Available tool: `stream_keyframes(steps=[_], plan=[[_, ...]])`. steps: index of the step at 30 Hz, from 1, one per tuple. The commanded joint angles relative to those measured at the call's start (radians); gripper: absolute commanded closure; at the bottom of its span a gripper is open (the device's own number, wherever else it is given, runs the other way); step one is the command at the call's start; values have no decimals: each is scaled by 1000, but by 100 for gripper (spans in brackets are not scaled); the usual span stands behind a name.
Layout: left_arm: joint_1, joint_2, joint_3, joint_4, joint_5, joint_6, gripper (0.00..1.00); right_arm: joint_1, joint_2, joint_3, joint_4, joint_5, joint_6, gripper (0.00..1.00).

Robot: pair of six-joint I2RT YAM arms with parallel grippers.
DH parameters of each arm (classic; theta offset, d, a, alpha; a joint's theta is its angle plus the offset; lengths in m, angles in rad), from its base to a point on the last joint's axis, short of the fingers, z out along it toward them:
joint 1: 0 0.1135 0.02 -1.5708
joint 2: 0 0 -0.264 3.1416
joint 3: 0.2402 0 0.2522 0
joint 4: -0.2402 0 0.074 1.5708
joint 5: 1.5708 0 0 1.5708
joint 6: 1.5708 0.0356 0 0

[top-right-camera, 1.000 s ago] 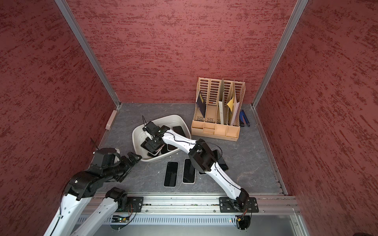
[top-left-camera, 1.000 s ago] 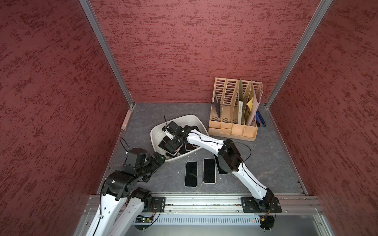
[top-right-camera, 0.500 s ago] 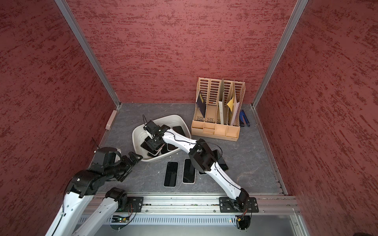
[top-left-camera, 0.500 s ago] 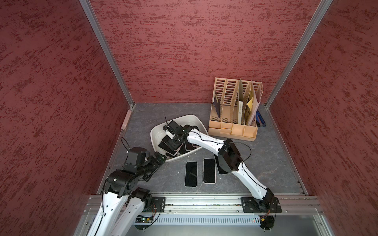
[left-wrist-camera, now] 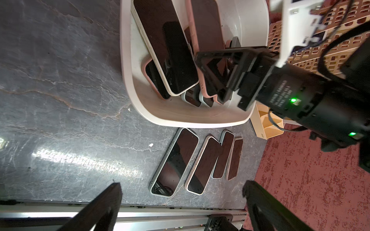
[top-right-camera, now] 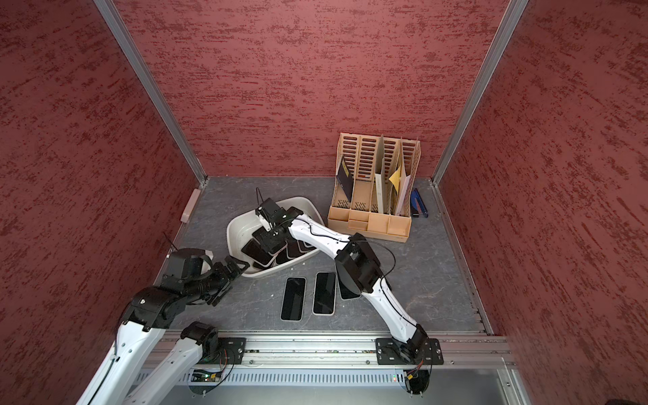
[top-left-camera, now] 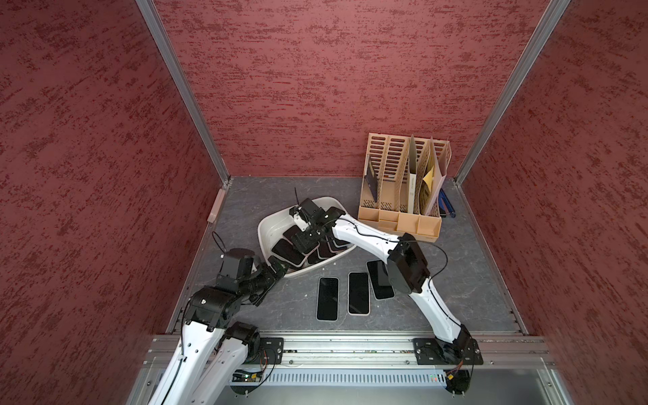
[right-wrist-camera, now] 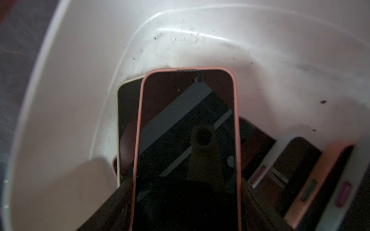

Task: Take the phone out of the storage box
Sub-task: Pick up the phone from the storage box, then place the phone at the center of the board.

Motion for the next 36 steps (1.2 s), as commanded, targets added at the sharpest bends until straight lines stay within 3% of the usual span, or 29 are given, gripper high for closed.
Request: stream_keyframes(steps=[1,6,9,14,23,29,36], plan=[[1,10,-19,81,26,-6,0,-37,-110,-31,91,-121,91,35],[-62,43,-52,184,17,-43,0,-76,-258,-221,139,-173,153,36],[-153,88,-70,278,-27,-74,0,-88,-398,-371,162,-167,154,36],[-314,255,-41,418,-99,-85,0,-110,-672,-660,164,-129,164,36],[-439,531,100,555,-109,-34,0,-209,-1117,-1094,26,9,233,35],[-560,739,218,629,-66,5,0,-335,-1279,-1247,-119,129,327,34],[-653,950,266,793,11,-47,0,-497,-1331,-1317,-150,197,356,34]])
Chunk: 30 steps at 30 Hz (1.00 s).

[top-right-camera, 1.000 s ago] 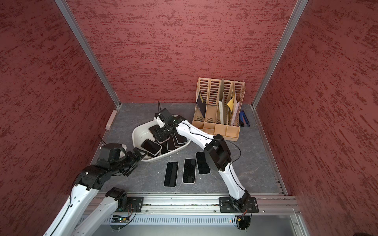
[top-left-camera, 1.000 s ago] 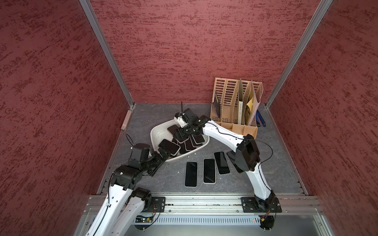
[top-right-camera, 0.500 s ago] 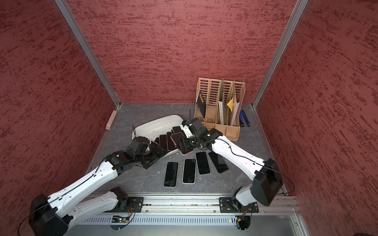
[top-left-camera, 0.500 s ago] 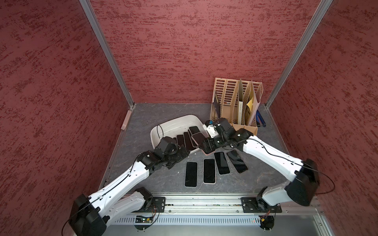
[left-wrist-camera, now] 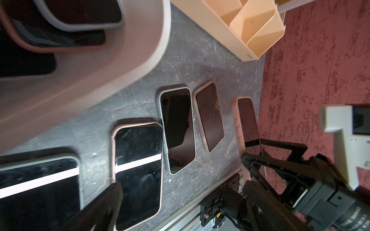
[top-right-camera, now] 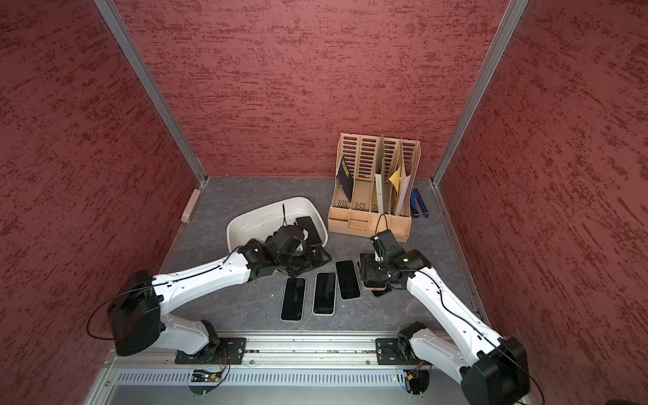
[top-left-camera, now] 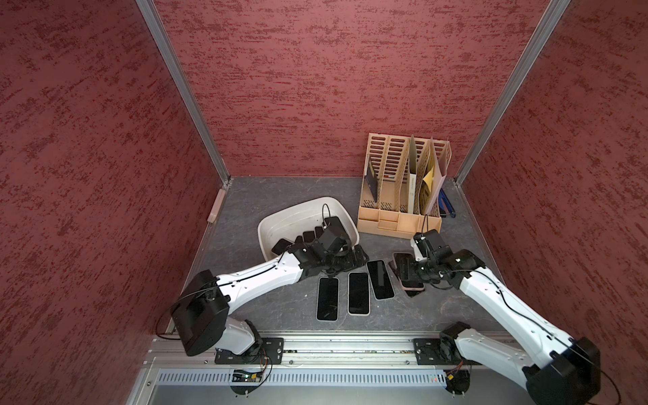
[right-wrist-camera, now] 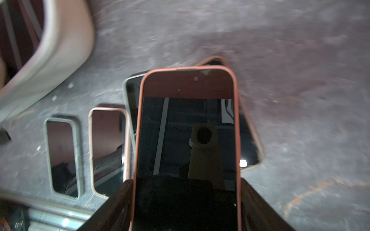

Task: Take the phone out of the storage box
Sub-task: Place the phone at the center of the board.

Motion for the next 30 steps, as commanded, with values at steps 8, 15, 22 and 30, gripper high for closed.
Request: stream_keyframes(steps=[8,15,22,30], plan=[[-81,233,81,200,116,-27,0,-253,29,-36,73,3,49,33],[-83,311,77,277,141,-36,0,-367,77,-61,132,22,32,33],[-85,359,72,244,135,-29,0,-437,164,-40,202,0,26,33],[-84,385,28,219,137,-34,0,-474,248,-23,253,4,-5,33]])
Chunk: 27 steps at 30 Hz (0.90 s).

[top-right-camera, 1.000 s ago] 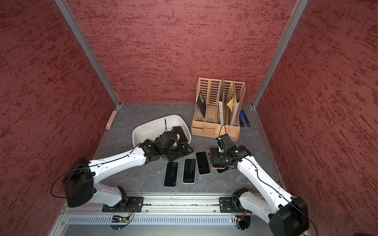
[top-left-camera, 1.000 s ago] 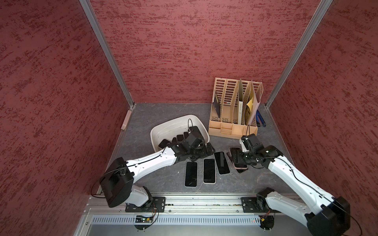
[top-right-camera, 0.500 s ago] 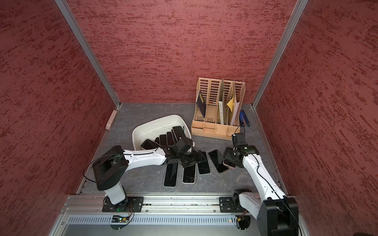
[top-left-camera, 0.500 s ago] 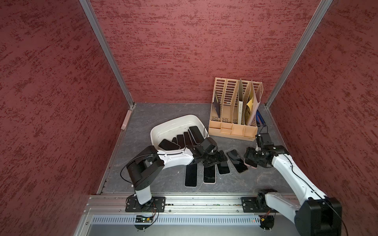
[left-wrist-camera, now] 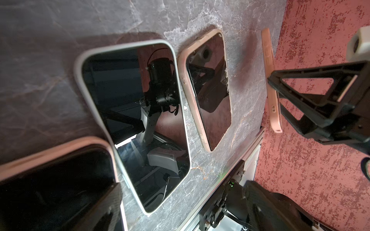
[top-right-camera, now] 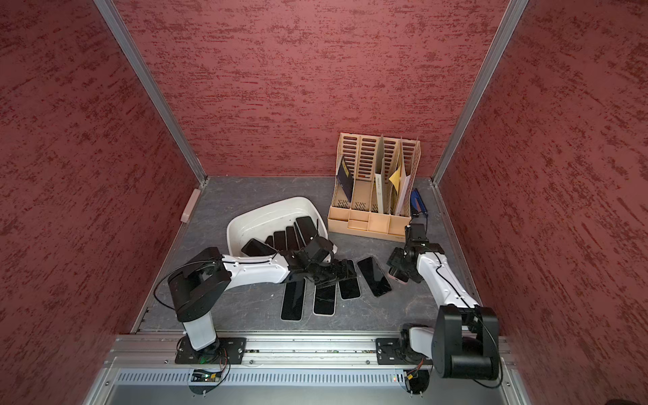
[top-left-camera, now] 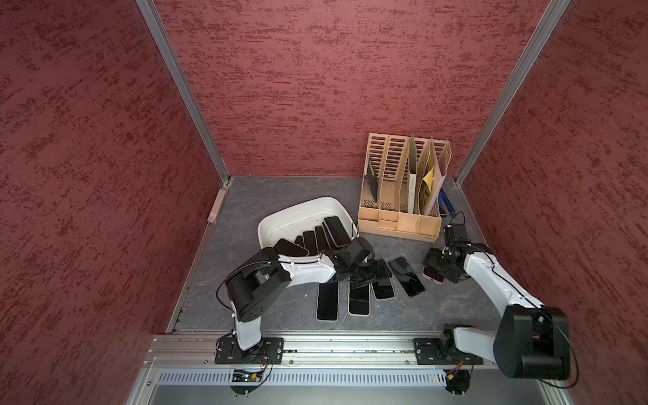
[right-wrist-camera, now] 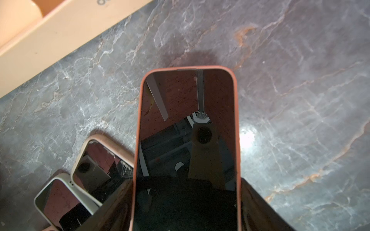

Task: Take the phone out of the storage box
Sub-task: Place the phone at the center of the board.

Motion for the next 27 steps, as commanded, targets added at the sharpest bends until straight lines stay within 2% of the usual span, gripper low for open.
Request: stream_keyframes(steps=[1,7,16,27], plan=[[-3,45,-40,-53,-8,-5,0,-10,25,31,74,1,-26,33],[5,14,-59,-75,-7,-7,0,-12,147,58,132,18,-52,33],[38,-166,-17,-198,-41,33,0,-44,283,98,166,65,-72,32],[55,-441,-52,-310,-153,21,0,-55,299,93,146,74,-58,2]])
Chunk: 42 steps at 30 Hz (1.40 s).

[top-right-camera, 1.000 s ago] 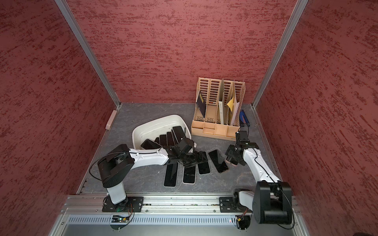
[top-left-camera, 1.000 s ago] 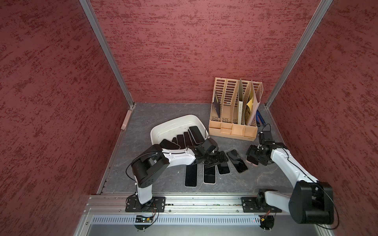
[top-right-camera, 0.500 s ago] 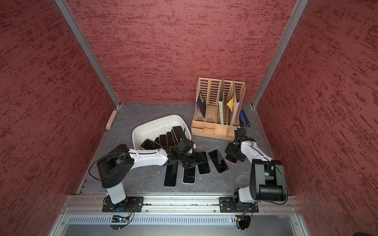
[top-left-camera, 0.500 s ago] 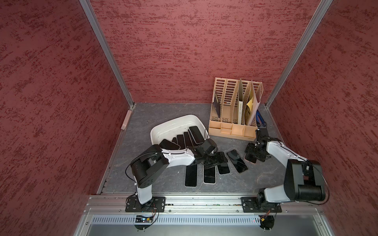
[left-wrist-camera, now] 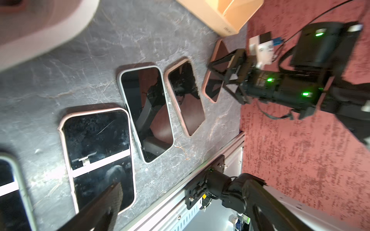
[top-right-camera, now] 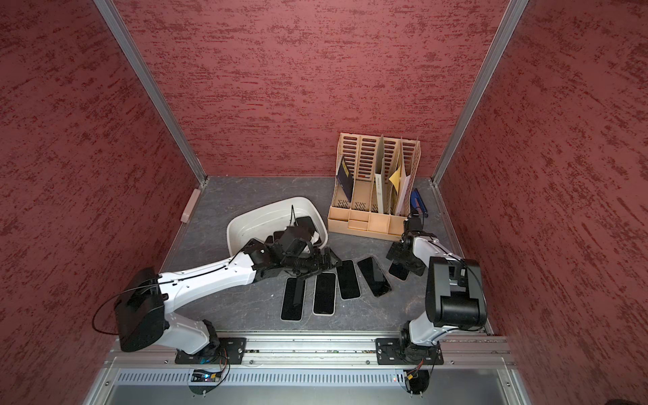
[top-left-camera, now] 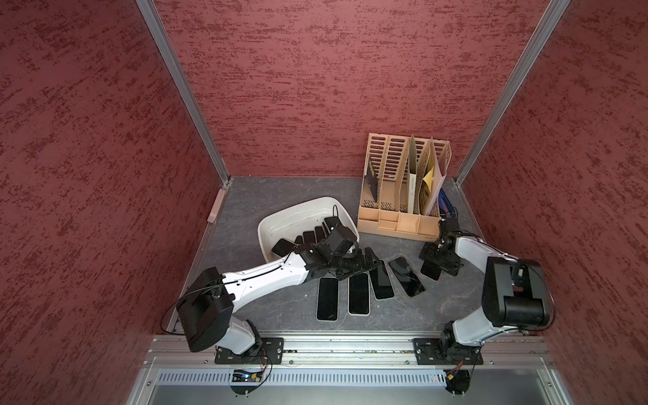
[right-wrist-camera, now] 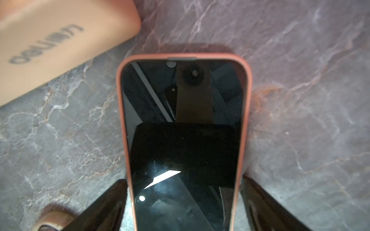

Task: Take the phone out of the storage box
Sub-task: Place the phone at the center of the board.

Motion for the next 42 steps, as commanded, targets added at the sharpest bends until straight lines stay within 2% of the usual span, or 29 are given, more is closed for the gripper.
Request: stream_keyframes(steps=[1,5,9,14,18,21,25,29,36,42], plan=[[14,-94,-35,-45,-76,-3,0,-9,-21,14,-10,24,12,2],[23,-244,-81,-65,-150,-7,0,-9,-106,8,-41,6,41,2],[67,-378,-127,-115,-161,10,0,-8,-239,-11,-106,-22,87,2],[216,-547,-192,-204,-94,72,0,30,-449,-21,-226,-30,122,2],[370,-663,-206,-339,-79,159,0,151,-568,19,-265,-133,120,1],[491,-701,-209,-434,-41,210,0,341,-580,80,-277,-146,142,2],[628,-726,-227,-500,32,228,0,572,-493,208,-276,-80,175,2],[725,-734,-224,-529,80,262,0,735,-325,380,-221,-44,137,2],[852,-744,-209,-552,135,304,0,883,24,735,-202,-53,59,3],[897,-751,-163,-628,122,333,0,953,297,1001,-260,-84,13,3]])
